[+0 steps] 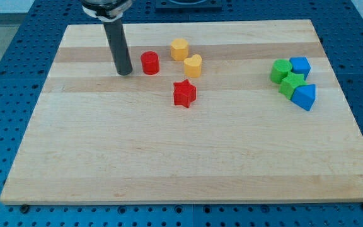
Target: Move the red circle to the bottom left side of the yellow hexagon
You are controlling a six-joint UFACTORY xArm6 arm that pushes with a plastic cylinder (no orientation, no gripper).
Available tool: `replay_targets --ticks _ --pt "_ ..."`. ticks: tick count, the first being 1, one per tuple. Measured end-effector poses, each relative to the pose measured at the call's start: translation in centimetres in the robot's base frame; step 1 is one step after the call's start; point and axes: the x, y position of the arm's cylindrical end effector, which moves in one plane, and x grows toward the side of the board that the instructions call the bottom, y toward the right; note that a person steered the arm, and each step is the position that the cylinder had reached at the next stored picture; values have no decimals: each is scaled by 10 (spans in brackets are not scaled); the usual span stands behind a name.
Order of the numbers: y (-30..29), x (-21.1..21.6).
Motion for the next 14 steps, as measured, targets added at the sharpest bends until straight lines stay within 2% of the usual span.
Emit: replay_targets --ticks 8,14 --pt "40 -12" --pt "22 -19"
